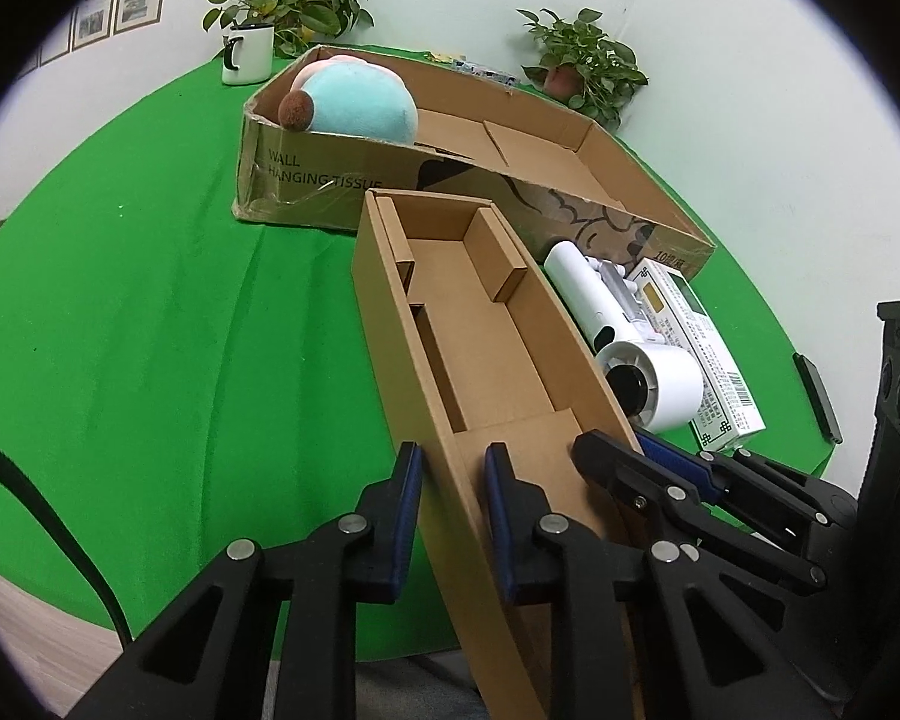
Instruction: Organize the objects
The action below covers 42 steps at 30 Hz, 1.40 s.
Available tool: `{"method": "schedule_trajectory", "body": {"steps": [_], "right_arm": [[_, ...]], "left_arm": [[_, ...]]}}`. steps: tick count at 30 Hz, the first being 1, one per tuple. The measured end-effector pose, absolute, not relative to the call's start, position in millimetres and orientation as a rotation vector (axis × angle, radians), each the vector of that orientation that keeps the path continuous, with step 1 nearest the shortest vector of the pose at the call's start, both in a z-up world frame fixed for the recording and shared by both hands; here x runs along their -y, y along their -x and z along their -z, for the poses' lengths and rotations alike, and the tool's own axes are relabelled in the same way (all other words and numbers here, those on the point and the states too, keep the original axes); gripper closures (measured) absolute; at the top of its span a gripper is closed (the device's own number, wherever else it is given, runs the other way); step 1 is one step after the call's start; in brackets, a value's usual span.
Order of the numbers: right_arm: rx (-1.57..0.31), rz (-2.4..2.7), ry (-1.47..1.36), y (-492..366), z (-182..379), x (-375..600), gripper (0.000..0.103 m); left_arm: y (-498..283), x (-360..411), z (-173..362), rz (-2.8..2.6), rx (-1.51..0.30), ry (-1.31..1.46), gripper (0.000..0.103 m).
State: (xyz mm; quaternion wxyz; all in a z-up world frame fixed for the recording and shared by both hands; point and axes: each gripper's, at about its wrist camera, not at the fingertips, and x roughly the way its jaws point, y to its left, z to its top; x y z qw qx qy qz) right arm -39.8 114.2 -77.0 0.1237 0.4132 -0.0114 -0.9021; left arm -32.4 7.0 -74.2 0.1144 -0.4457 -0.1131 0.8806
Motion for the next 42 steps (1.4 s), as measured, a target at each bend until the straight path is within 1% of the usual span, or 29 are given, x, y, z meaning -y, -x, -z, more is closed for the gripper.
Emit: {"method": "schedule_trajectory", "body": {"steps": [3, 6, 18, 27, 42], "right_arm": [[0.014, 2.637, -1.204, 38, 76, -111, 0.094], [0.013, 2.661, -1.178, 33, 72, -110, 0.094], [0.036, 2.771, -0.984, 26, 20, -117, 0.095], [0.031, 2.876, -0.876, 38, -21, -133, 0.095], [0.009, 2.953, -0.775, 86, -77, -147, 0.095]], "left_arm": [[32, -6, 73, -2.605, 0.320, 1.307, 0.086], [30, -7, 66, -2.624, 0.311, 1.280, 0.087], [30, -15, 15, -2.707, 0.251, 1.093, 0.087], [55, -36, -20, -2.718, 0.200, 0.958, 0.088], [108, -45, -64, -2.734, 0.154, 0.835, 0.088]]}}
